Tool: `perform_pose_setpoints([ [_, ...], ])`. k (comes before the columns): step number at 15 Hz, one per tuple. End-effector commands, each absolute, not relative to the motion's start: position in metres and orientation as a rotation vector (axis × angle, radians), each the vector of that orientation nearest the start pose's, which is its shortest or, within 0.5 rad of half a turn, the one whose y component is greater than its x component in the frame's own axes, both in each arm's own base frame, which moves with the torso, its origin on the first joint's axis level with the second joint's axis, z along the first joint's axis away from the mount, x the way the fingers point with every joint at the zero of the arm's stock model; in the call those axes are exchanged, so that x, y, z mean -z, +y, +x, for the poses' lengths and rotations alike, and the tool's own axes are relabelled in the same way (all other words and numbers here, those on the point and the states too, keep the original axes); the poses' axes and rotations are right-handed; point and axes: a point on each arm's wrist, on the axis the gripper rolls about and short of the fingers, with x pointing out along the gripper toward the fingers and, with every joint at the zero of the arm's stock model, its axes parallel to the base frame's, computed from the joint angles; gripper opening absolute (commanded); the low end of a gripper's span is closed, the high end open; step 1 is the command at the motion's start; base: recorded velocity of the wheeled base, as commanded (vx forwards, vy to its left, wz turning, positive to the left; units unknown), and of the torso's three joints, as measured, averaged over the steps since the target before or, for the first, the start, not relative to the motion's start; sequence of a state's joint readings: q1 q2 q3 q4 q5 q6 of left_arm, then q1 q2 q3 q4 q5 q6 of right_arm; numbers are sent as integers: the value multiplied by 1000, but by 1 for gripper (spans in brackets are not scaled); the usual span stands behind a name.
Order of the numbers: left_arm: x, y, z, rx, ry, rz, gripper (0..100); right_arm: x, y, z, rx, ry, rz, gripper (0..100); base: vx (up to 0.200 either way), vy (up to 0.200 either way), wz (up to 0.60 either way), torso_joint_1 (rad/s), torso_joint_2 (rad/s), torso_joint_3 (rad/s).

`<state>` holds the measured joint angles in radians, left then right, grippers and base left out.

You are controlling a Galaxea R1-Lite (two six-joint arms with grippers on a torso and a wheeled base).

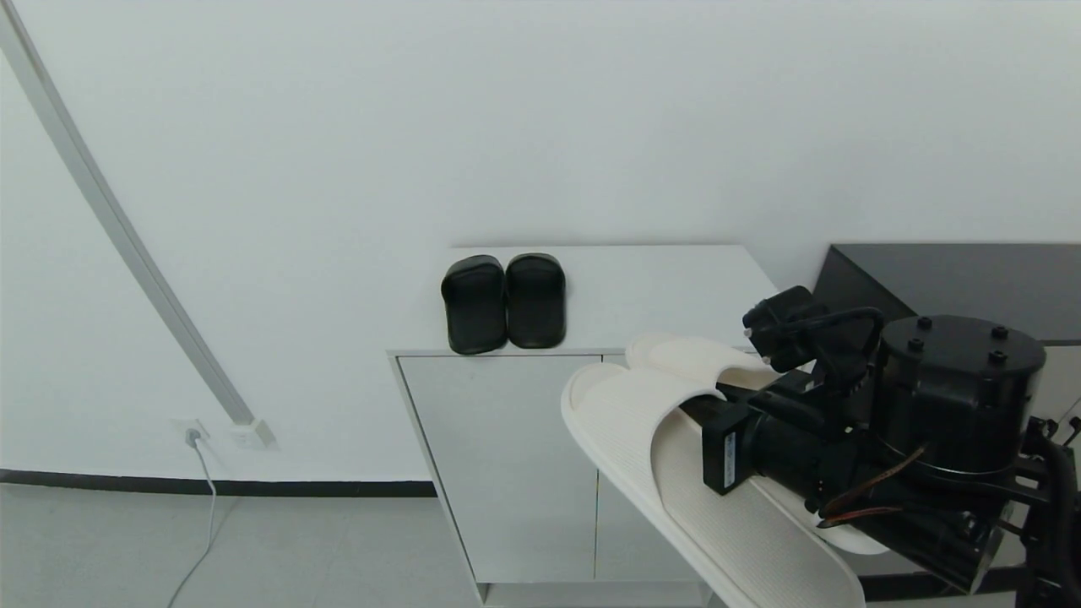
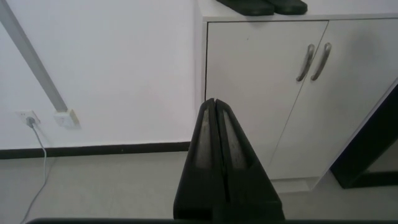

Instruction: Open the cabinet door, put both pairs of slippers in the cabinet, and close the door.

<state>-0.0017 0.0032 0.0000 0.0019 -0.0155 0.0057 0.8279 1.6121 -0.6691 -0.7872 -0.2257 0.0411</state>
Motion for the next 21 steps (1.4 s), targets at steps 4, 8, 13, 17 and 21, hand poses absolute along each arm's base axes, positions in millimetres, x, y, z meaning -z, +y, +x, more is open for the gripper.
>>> perform_pose_setpoints([
  [4, -75, 0, -23, 15, 5, 6, 0, -182, 202, 192, -596, 165, -48, 0, 0, 0, 0, -211, 497, 284],
  [8, -75, 0, -23, 15, 5, 5, 0, -182, 201, 192, -595, 156, -44, 0, 0, 0, 0, -222, 544, 317],
  [13, -75, 0, -23, 15, 5, 6, 0, -181, 201, 192, -597, 152, -41, 0, 0, 0, 0, -202, 521, 323],
  [17, -75, 0, -23, 15, 5, 6, 100, -178, 199, 190, -595, 160, -46, 0, 0, 0, 0, -176, 492, 322],
  [21, -75, 0, -23, 15, 5, 6, 100, -175, 200, 191, -594, 160, -48, 0, 0, 0, 0, -143, 476, 328],
])
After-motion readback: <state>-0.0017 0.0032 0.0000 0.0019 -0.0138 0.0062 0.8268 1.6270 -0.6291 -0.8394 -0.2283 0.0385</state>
